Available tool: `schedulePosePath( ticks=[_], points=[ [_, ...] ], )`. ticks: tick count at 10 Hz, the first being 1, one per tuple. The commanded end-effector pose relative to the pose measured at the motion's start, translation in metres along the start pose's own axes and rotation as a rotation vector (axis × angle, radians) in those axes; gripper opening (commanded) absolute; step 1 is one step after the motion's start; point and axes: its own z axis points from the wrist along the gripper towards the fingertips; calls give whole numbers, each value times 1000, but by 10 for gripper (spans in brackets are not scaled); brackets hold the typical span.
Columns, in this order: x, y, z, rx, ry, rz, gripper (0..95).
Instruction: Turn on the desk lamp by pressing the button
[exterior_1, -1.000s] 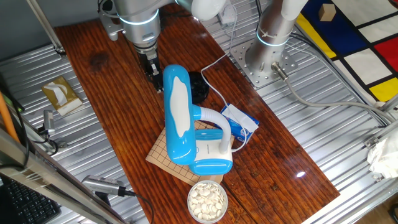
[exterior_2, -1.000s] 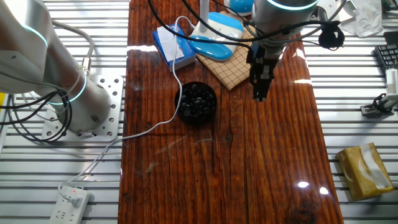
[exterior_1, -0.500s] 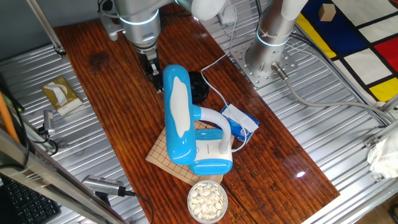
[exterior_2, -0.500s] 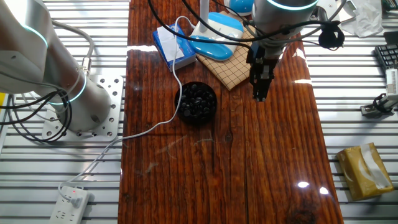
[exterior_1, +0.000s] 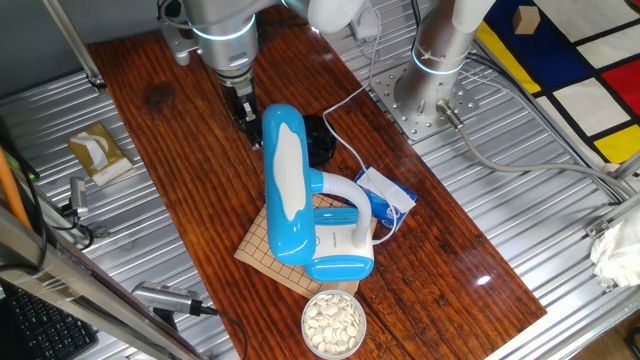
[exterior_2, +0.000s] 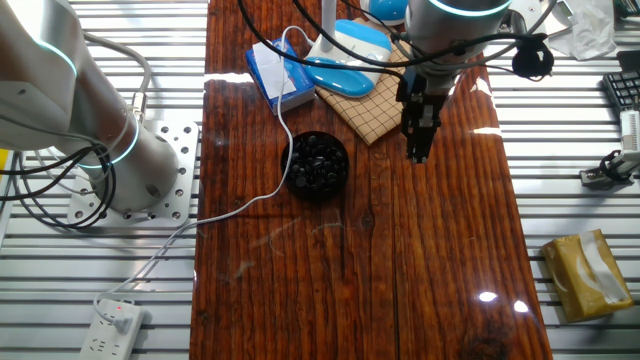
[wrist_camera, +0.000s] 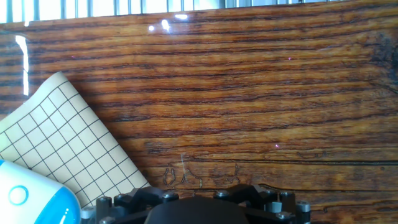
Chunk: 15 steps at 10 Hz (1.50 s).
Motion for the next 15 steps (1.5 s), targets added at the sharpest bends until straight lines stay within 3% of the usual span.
schedulePosePath(
  ticks=[1,2,10,15],
  points=[
    [0,0,0,-59,-31,-220,0],
    [0,0,0,-47,-29,-224,0],
    [0,0,0,-39,-27,-228,0],
    [0,0,0,-36,-7,-234,0]
  ],
)
